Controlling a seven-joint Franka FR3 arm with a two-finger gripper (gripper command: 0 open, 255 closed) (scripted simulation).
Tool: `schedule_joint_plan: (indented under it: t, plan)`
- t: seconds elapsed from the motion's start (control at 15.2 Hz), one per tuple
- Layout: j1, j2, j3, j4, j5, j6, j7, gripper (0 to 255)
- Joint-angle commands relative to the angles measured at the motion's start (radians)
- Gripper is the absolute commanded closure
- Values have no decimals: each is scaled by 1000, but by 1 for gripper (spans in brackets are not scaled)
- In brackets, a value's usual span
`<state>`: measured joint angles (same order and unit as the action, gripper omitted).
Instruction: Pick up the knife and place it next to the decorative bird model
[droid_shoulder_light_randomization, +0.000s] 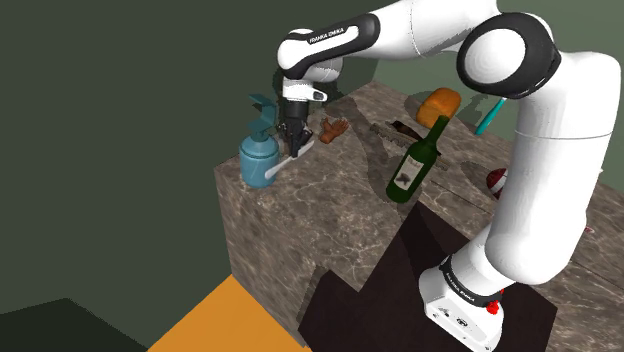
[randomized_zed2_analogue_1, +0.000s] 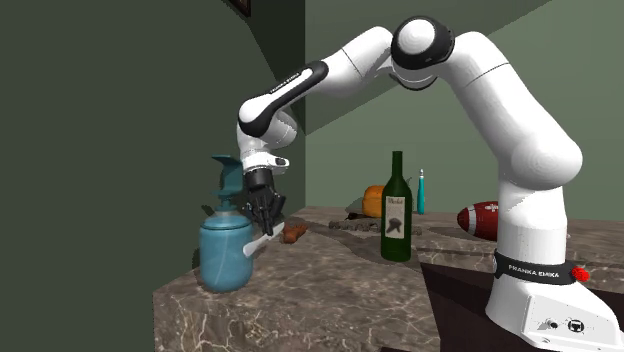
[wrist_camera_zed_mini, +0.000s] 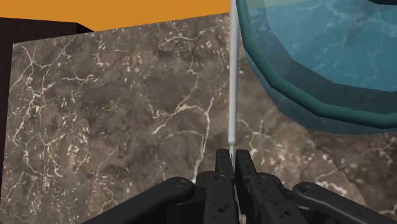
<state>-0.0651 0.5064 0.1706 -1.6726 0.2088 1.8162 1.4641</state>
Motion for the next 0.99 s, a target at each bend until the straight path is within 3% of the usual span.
schedule_joint_plan:
  t: [0.0, 0.33, 0.92]
  plan:
    - [-1, -12, 1, 10, 1, -22, 4, 255]
    - [-4, -38, 2, 30, 2, -67, 13, 255]
    - [-122, -211, -61, -217, -15, -32, -167, 255]
